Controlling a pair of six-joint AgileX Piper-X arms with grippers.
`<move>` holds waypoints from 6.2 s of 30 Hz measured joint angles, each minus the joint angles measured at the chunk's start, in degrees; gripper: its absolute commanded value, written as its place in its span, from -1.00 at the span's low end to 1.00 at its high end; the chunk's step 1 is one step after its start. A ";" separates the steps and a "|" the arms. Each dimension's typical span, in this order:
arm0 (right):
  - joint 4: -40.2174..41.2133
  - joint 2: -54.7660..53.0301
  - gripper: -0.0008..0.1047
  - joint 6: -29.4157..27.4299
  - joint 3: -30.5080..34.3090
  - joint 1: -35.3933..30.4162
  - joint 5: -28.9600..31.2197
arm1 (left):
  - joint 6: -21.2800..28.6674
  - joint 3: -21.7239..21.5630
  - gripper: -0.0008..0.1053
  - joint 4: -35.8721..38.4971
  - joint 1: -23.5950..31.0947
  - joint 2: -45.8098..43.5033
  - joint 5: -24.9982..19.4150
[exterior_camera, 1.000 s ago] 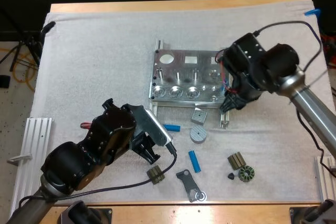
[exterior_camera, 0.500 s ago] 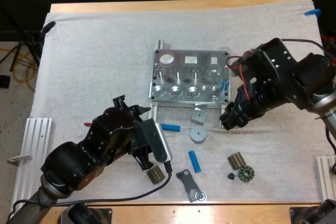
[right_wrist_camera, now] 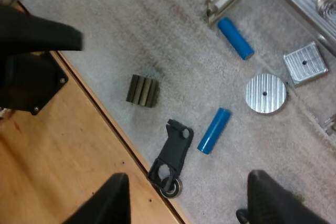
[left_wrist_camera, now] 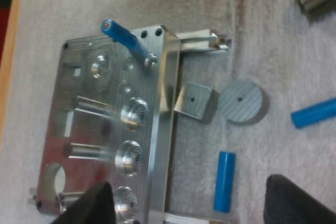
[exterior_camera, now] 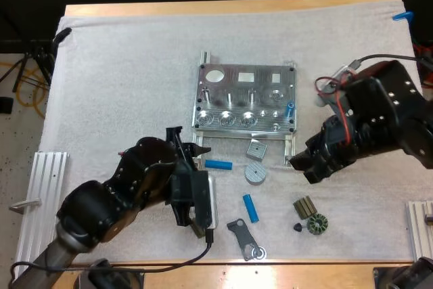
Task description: Load cells from right to left
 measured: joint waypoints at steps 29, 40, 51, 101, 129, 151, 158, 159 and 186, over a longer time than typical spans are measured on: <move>0.09 -2.49 -0.04 0.00 0.00 0.00 0.00 | 13.10 3.38 0.13 -10.92 4.29 28.92 -8.51; 0.09 -2.49 -0.04 0.00 0.00 0.00 0.00 | 13.10 3.38 0.13 -12.33 6.47 33.01 -3.35; 0.09 -2.49 -0.04 0.15 0.00 0.00 0.00 | 13.10 3.38 0.13 -15.57 6.47 39.11 -4.04; -0.03 -2.49 -0.04 0.15 0.00 0.00 1.31 | 4.32 4.62 -0.78 -12.78 11.19 37.87 -2.25; -17.83 -2.49 -0.04 14.27 15.13 0.00 -11.07 | -4.36 4.62 -0.79 2.63 11.19 11.84 12.95; -43.39 -1.61 -0.04 33.95 28.73 6.35 -17.76 | -4.81 4.62 -0.79 2.75 11.19 4.46 17.92; -48.06 2.40 -0.04 37.14 28.71 9.19 -12.60 | -4.81 4.62 -0.79 2.75 11.19 4.46 18.68; -48.59 3.04 -0.04 37.55 28.71 9.19 -12.45 | -4.81 4.62 -0.79 2.75 11.19 4.46 18.88; -50.59 5.37 -0.04 40.36 28.71 13.25 -9.52 | -4.81 4.62 -0.79 2.75 11.19 4.46 18.89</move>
